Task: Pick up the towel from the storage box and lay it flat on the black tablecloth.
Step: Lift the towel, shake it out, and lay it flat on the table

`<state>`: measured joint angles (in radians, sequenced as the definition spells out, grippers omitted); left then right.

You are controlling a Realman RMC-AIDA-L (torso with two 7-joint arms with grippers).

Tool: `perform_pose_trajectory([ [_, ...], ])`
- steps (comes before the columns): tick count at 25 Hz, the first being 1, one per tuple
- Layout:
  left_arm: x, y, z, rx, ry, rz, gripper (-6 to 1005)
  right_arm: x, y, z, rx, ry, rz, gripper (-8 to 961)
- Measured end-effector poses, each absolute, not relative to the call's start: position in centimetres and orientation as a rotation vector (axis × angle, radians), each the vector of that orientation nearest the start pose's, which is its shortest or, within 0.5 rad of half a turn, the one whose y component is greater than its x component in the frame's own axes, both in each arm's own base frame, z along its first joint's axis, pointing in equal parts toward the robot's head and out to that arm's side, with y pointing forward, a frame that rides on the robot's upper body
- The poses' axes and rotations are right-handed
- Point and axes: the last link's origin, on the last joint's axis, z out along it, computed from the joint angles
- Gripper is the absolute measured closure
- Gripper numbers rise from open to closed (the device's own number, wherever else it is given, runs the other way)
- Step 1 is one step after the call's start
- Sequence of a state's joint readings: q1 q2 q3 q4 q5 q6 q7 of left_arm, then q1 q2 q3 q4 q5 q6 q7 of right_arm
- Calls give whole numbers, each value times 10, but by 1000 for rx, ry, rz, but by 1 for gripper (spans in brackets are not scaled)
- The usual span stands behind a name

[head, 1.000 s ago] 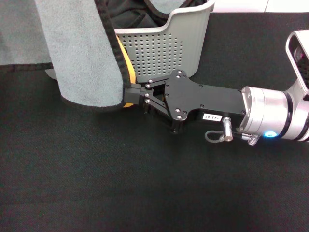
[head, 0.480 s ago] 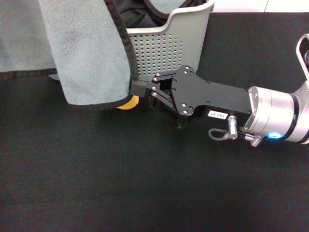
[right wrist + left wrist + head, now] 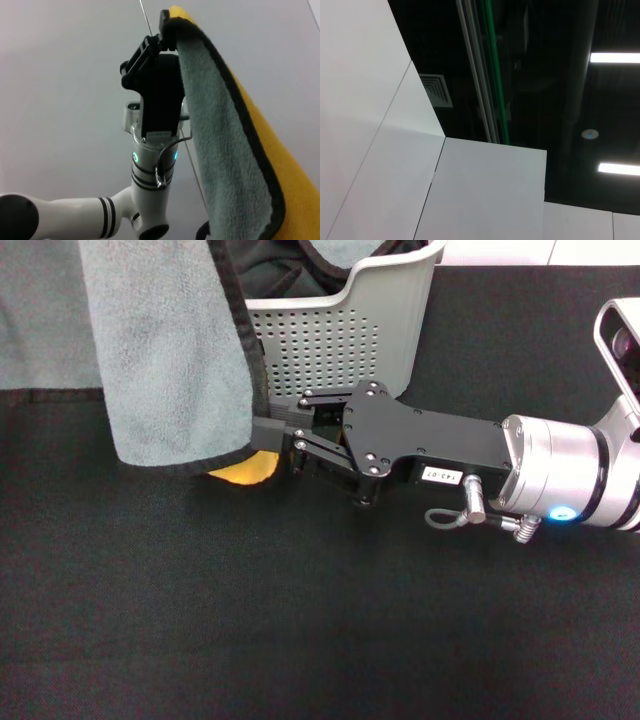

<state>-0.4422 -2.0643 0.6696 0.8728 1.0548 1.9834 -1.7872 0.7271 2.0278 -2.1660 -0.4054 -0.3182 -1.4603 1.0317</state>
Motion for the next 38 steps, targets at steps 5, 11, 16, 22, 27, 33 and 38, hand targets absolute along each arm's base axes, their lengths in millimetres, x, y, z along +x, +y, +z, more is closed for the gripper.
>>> perform_pose_trajectory([
  [5,-184,296,143,-2282,-307,-1952,988,122,313,-81,-2813,349,1482,798],
  [11,-183,296,142,-2281,-307,-1957,988,122,312,-84,-2828,290,1449,824],
  [16,-184,296,140,-2274,-315,-1964,987,126,313,-84,-2795,265,1429,916],
  [22,-187,294,140,-2268,-322,-1953,987,131,314,-80,-2728,270,1450,952],
  [27,-203,289,134,-2268,-393,-1900,986,143,312,-68,-2646,294,1500,950],
  [33,-238,283,122,-2239,-571,-1821,986,170,309,-27,-2516,271,1562,947],
  [38,-261,276,112,-2210,-678,-1772,986,177,306,2,-2461,134,1472,945],
])
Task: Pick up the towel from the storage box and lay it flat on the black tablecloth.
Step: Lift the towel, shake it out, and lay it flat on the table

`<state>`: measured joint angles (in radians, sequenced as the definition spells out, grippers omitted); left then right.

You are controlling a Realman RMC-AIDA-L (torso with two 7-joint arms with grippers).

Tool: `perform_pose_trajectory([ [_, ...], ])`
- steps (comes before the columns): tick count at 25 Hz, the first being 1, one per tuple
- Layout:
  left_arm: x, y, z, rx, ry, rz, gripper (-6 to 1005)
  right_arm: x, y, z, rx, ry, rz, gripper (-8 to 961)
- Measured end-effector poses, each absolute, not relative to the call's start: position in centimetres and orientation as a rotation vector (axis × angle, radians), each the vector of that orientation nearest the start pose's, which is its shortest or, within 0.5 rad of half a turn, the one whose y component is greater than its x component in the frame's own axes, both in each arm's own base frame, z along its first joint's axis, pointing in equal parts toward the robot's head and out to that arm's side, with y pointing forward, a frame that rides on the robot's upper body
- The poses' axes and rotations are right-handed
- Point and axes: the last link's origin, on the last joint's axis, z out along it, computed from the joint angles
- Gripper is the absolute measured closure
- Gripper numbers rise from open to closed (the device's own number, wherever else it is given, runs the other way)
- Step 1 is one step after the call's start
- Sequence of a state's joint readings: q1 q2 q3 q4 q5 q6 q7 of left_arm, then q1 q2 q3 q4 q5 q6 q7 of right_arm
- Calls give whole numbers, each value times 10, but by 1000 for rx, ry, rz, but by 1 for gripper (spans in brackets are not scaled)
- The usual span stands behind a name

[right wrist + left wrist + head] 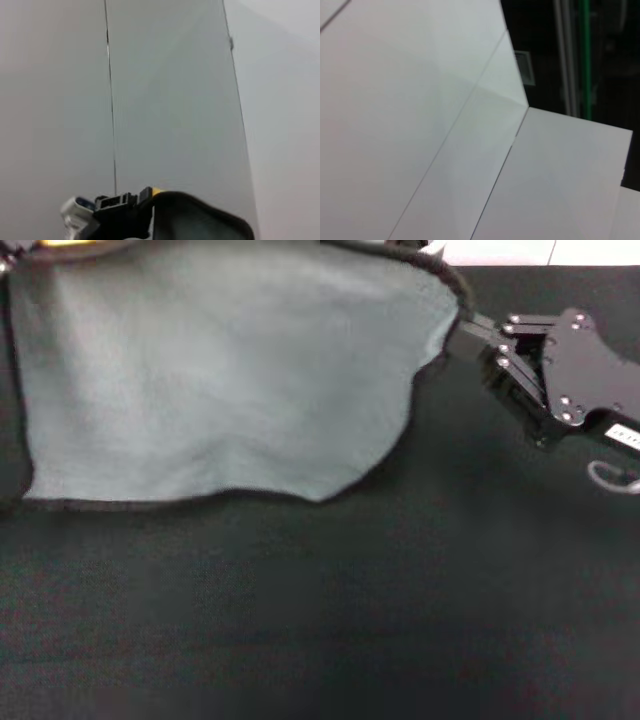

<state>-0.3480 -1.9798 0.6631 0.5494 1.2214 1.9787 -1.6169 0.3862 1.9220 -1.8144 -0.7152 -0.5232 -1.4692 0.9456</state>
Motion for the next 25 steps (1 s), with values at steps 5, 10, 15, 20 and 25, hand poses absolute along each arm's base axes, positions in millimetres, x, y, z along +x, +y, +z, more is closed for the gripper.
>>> perform_pose_trajectory([
  [5,-263,278,103,-2255,-713,-1717,985,169,312,18,-2496,36,1320,942],
  [10,-254,288,98,-2292,-677,-1703,985,161,321,25,-2510,-22,1210,940],
  [15,-245,291,95,-2379,-655,-1695,985,153,306,27,-2579,-82,1164,938],
  [20,-260,263,98,-2455,-699,-1659,984,152,254,23,-2660,-161,1106,935],
  [25,-271,218,112,-2527,-666,-1642,984,148,208,45,-2703,-234,1132,933],
])
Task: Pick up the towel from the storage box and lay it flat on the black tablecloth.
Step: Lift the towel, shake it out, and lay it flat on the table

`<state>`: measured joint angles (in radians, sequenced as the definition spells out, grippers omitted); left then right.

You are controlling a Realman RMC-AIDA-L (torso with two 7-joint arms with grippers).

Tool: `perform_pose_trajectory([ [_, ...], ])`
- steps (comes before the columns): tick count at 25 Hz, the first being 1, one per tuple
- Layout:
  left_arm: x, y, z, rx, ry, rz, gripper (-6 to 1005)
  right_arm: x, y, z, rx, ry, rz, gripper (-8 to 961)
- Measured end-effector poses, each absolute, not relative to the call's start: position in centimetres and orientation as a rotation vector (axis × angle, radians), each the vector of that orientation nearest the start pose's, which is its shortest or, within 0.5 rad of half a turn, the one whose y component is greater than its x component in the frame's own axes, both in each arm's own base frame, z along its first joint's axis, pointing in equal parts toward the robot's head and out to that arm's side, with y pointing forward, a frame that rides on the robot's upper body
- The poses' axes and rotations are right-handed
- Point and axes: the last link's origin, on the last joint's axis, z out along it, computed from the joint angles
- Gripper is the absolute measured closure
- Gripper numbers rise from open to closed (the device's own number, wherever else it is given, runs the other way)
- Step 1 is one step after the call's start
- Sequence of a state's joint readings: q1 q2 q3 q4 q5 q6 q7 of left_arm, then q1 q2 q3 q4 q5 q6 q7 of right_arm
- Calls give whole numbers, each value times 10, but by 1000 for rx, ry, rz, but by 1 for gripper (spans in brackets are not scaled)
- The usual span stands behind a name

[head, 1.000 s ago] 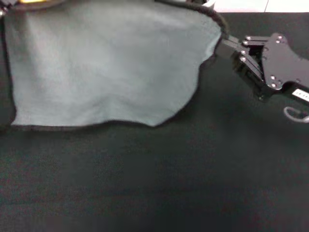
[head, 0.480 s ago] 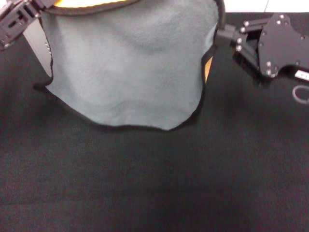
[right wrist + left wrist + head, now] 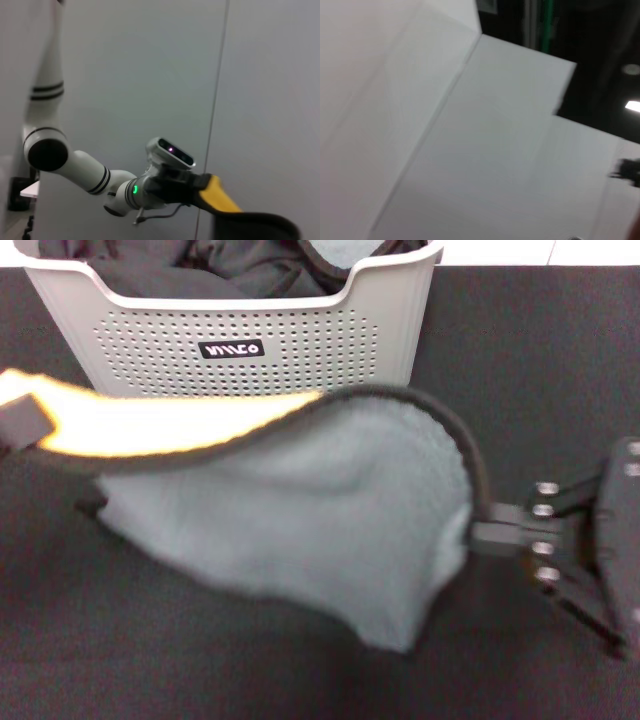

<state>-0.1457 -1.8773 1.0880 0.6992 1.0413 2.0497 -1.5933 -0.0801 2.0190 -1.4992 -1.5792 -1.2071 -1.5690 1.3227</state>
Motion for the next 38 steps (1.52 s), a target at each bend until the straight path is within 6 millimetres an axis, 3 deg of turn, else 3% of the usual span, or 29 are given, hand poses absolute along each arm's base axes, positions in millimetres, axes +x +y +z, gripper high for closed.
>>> perform_pose_trajectory([
  [3,-265,191,124,-2559,-591,-1690,984,147,198,65,-2708,-260,1127,932],
  [5,-264,185,122,-2554,-596,-1709,983,149,200,71,-2706,-238,1118,931],
  [8,-273,200,111,-2505,-680,-1686,983,160,215,60,-2749,-135,1094,929],
  [13,-309,234,72,-2401,-983,-1451,983,181,263,-4,-2907,175,996,927],
  [14,-309,234,72,-2401,-983,-1451,983,182,273,-14,-2924,213,982,927],
  [16,-326,249,53,-2369,-1118,-1231,983,181,292,-28,-2942,257,955,926],
  [17,-327,250,52,-2364,-1124,-1217,983,182,298,-32,-2939,275,942,925],
  [29,-341,295,47,-2220,-1205,-1000,982,185,350,-36,-2839,294,749,920],
  [38,-337,314,39,-2209,-1242,-941,981,183,369,-43,-2845,308,658,916],
])
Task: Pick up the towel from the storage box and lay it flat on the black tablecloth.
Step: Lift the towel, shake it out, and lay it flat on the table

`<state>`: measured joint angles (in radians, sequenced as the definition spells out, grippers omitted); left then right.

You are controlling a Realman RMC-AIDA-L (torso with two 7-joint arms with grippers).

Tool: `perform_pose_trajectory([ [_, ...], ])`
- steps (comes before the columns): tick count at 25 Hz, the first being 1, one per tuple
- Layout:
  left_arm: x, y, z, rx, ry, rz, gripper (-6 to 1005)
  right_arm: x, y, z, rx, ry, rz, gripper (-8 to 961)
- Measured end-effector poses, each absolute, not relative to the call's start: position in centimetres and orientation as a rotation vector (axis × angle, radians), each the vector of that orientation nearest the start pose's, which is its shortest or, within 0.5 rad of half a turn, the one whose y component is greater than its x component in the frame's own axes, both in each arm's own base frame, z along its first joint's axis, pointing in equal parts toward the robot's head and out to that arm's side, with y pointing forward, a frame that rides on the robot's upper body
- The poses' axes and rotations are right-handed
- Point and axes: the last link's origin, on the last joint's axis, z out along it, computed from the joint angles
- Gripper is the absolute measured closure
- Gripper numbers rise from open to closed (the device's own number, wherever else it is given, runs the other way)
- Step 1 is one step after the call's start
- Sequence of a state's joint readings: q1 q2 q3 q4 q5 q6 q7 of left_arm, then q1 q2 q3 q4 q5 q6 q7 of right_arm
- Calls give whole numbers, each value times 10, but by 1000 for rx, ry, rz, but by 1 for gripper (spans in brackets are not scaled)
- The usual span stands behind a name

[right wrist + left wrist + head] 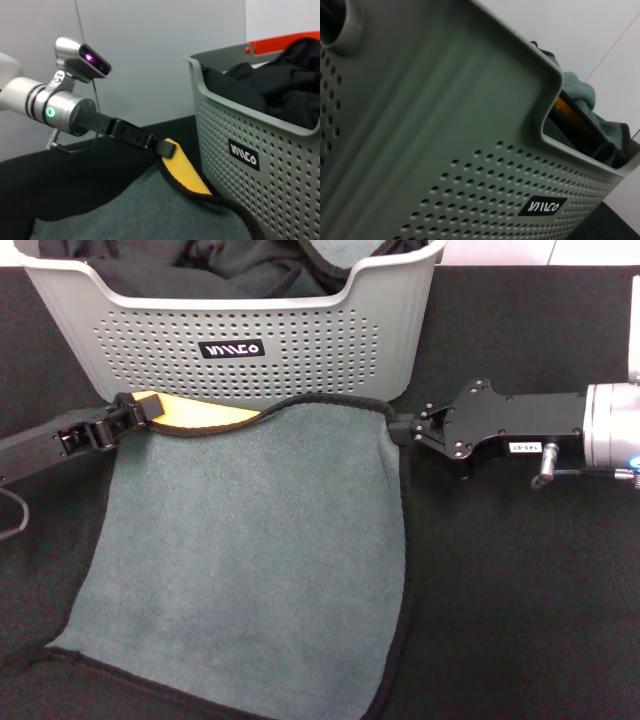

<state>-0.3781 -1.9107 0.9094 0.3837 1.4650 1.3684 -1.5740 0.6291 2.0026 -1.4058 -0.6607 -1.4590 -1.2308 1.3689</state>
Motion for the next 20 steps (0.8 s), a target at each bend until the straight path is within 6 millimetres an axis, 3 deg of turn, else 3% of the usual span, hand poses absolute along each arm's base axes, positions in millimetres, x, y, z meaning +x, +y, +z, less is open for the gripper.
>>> perform_pose_trajectory([
  [12,-343,309,30,-2162,-1253,-940,931,184,380,-47,-2813,403,621,910],
  [17,-347,305,33,-2112,-1225,-968,897,194,376,-46,-2795,466,619,825],
  [20,-348,303,35,-2099,-1217,-985,786,202,370,-41,-2758,499,649,775],
])
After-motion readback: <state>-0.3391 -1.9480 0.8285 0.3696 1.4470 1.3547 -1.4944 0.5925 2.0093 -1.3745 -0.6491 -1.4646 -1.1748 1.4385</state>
